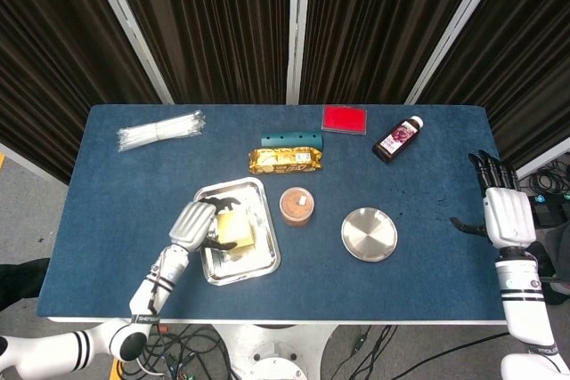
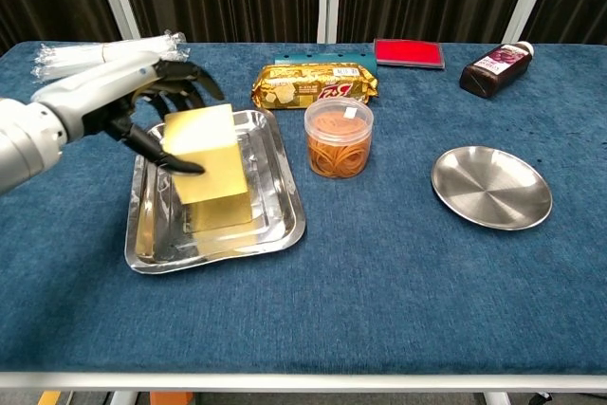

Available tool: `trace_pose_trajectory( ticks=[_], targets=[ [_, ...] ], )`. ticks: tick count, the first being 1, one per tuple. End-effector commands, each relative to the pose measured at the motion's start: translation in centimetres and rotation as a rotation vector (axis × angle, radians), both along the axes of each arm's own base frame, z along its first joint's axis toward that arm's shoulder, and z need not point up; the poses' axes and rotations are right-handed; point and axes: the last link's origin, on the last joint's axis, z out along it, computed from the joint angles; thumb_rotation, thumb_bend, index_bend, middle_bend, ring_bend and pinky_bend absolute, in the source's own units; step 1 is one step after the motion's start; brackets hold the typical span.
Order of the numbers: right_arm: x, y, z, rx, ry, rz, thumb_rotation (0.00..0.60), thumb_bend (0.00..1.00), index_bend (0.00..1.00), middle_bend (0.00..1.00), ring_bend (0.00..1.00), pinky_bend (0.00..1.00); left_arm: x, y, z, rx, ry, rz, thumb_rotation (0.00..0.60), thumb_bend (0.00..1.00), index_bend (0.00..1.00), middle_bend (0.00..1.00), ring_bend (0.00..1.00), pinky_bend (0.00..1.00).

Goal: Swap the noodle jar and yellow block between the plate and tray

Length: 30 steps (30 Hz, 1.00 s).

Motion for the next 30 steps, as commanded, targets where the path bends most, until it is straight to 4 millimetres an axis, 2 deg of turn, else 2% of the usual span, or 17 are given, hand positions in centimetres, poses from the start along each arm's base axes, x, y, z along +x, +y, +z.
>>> trace_pose_trajectory(
  ticks=[1,7,18,21,26,30],
  targets=[
    [-0.4,-0.1,0.5,-0.024,-0.019,-0.012,0.600,0.00,0.00,0.00,0.00,0.00,3.2,-0.3,-0.5,-0.011,-0.047,-0.090,0.600,0.10,0.28,0.55,0.36,0.39],
    [-1.5,0.1,1.5,-0.064,-0.049,-0.041,0.600,0.00,0.00,0.00,0.00,0.00,7.7,-1.0,-3.2,-0.059,-0.083,-0.184,0.600,0.10,0.26,0.55,0.36,0.40],
    [-2.7,-0.2,2.8,-0.094,-0.097,-0.057,0.600,0.00,0.00,0.00,0.00,0.00,11.8,-3.6,-7.9,-0.098,-0.145,-0.222,0.600,0.10,0.21,0.55,0.36,0.39],
    [-2.9,-0.2,2.8,-0.091,-0.101,-0.057,0.600,0.00,0.00,0.00,0.00,0.00,12.5,-4.0,-8.8,-0.093,-0.156,-0.227,0.600,0.10,0.21,0.55,0.36,0.39],
    [-3.1,-0.1,2.9,-0.091,-0.100,-0.059,0.600,0.00,0.00,0.00,0.00,0.00,12.5,-4.4,-10.1,-0.100,-0.130,-0.243,0.600,0.09,0.21,0.54,0.35,0.39],
    [-3.2,-0.1,3.1,-0.095,-0.102,-0.058,0.600,0.00,0.00,0.00,0.00,0.00,12.3,-4.6,-10.5,-0.107,-0.107,-0.267,0.600,0.07,0.18,0.46,0.29,0.37]
  ],
)
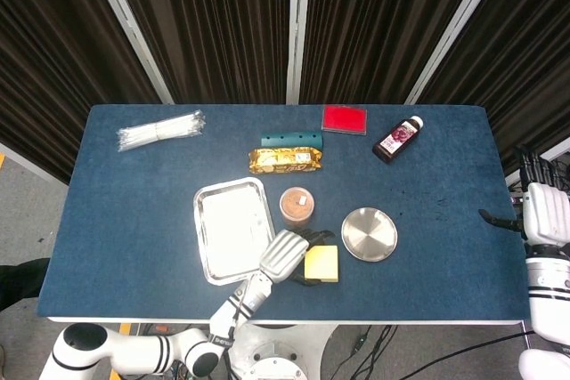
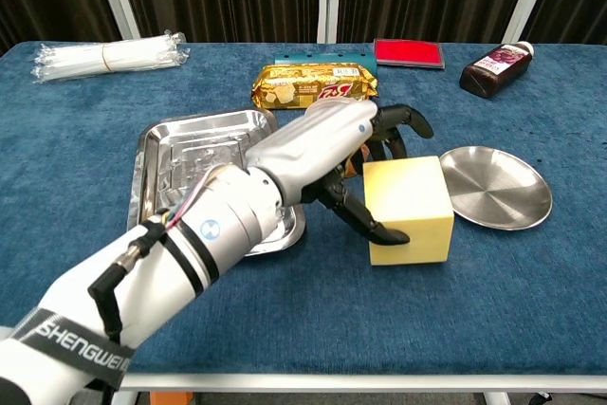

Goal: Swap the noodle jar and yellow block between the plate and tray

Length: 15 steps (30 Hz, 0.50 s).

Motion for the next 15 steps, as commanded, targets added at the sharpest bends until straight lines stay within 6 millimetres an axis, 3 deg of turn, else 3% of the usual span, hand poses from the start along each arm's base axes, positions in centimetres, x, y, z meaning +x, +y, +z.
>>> trace_pose_trajectory(
  ticks=[1,6,11,15],
  targets=[
    [0.0,0.0,0.1,-0.002,0.000,0.001,0.600,0.00,0.00,0.00,0.00,0.00,0.0,-0.1,-0.1,-0.007,0.009,-0.016,0.600,0.06,0.17,0.42,0.27,0.37],
    [-0.1,0.1,0.1,-0.008,-0.002,-0.001,0.600,0.00,0.00,0.00,0.00,0.00,-0.5,0.0,0.2,-0.003,0.034,-0.037,0.600,0.01,0.10,0.21,0.13,0.28],
    [0.0,0.1,0.2,-0.013,0.001,0.001,0.600,0.00,0.00,0.00,0.00,0.00,-1.1,0.2,1.3,0.001,0.068,-0.058,0.600,0.00,0.08,0.14,0.05,0.20],
    [0.0,0.2,0.3,-0.016,0.000,0.001,0.600,0.00,0.00,0.00,0.00,0.00,-1.9,0.8,3.4,0.026,0.075,-0.058,0.600,0.00,0.07,0.12,0.03,0.18]
  ],
)
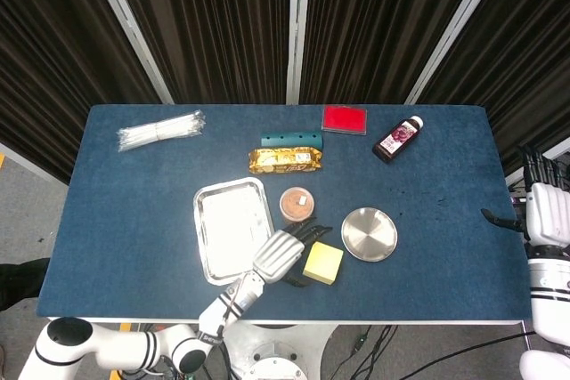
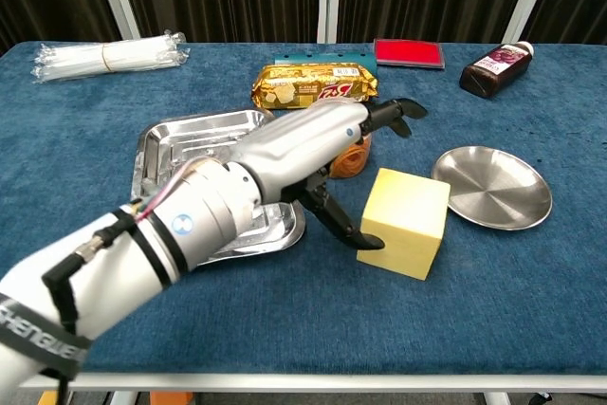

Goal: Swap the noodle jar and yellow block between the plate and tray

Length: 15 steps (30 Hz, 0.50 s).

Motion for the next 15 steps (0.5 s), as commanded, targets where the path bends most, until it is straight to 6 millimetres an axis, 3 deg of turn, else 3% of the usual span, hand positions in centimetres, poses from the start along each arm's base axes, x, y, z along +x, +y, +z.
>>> trace_pose_trajectory(
  ticks=[1,6,8,10,15],
  targets=[
    [0.0,0.0,0.0,0.001,0.001,-0.001,0.600,0.00,0.00,0.00,0.00,0.00,-1.0,0.8,2.2,0.038,0.011,0.001,0.600,0.00,0.07,0.12,0.03,0.18],
    [-0.1,0.1,0.0,0.002,0.003,-0.004,0.600,0.00,0.00,0.00,0.00,0.00,-2.7,4.1,6.9,0.141,-0.006,0.064,0.600,0.00,0.07,0.12,0.03,0.18],
    [-0.1,0.1,-0.1,0.000,0.000,-0.003,0.600,0.00,0.00,0.00,0.00,0.00,-2.8,5.5,7.7,0.163,-0.008,0.083,0.600,0.00,0.07,0.12,0.03,0.18],
    [0.1,0.0,-0.1,0.000,-0.004,0.000,0.600,0.00,0.00,0.00,0.00,0.00,-2.7,7.1,7.7,0.158,-0.008,0.096,0.600,0.00,0.07,0.12,0.03,0.18],
    [0.3,-0.1,-0.1,-0.002,0.003,0.004,0.600,0.00,0.00,0.00,0.00,0.00,-2.3,10.0,5.4,0.094,0.016,0.104,0.600,0.00,0.07,0.12,0.03,0.18]
  ],
)
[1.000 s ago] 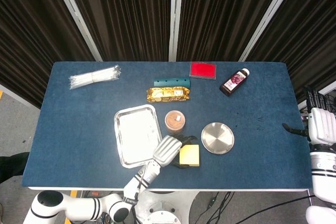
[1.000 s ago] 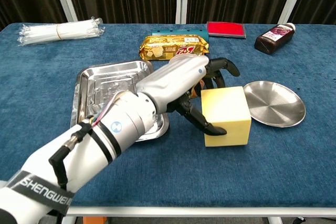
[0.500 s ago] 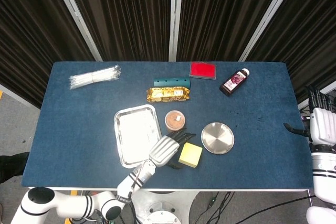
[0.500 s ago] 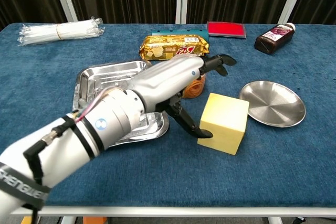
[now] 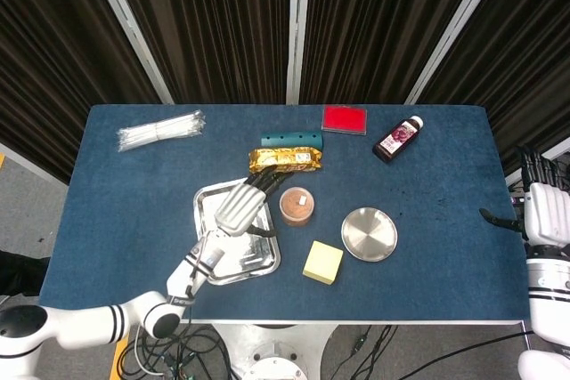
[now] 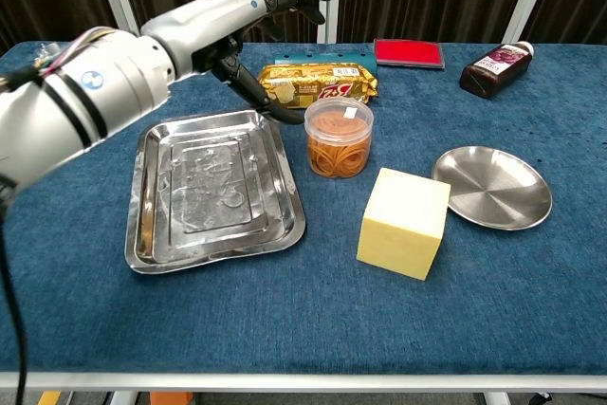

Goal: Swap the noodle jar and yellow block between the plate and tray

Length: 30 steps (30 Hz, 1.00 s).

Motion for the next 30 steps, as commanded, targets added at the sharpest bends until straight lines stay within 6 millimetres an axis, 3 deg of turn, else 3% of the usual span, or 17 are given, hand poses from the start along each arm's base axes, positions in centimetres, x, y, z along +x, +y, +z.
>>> trace_pose_trajectory(
  ticks=[1,9,19,30],
  targets=[
    [0.0,0.0,0.1,-0.001,0.004,-0.002,0.600,0.00,0.00,0.00,0.00,0.00,0.5,2.6,-2.0,-0.067,0.013,0.015,0.600,0.00,0.07,0.12,0.03,0.17],
    [-0.3,0.0,0.2,0.000,0.004,-0.019,0.600,0.00,0.00,0.00,0.00,0.00,0.8,3.6,-5.2,-0.147,0.075,-0.012,0.600,0.00,0.07,0.12,0.03,0.17],
    [-0.8,0.1,0.2,-0.001,-0.001,-0.033,0.600,0.00,0.00,0.00,0.00,0.00,1.5,4.3,-6.9,-0.159,0.142,-0.055,0.600,0.00,0.12,0.16,0.05,0.20],
    [-1.4,0.2,0.3,-0.008,-0.009,-0.045,0.600,0.00,0.00,0.00,0.00,0.00,1.2,5.2,-7.5,-0.124,0.159,-0.051,0.600,0.15,0.33,0.36,0.32,0.46]
  ],
)
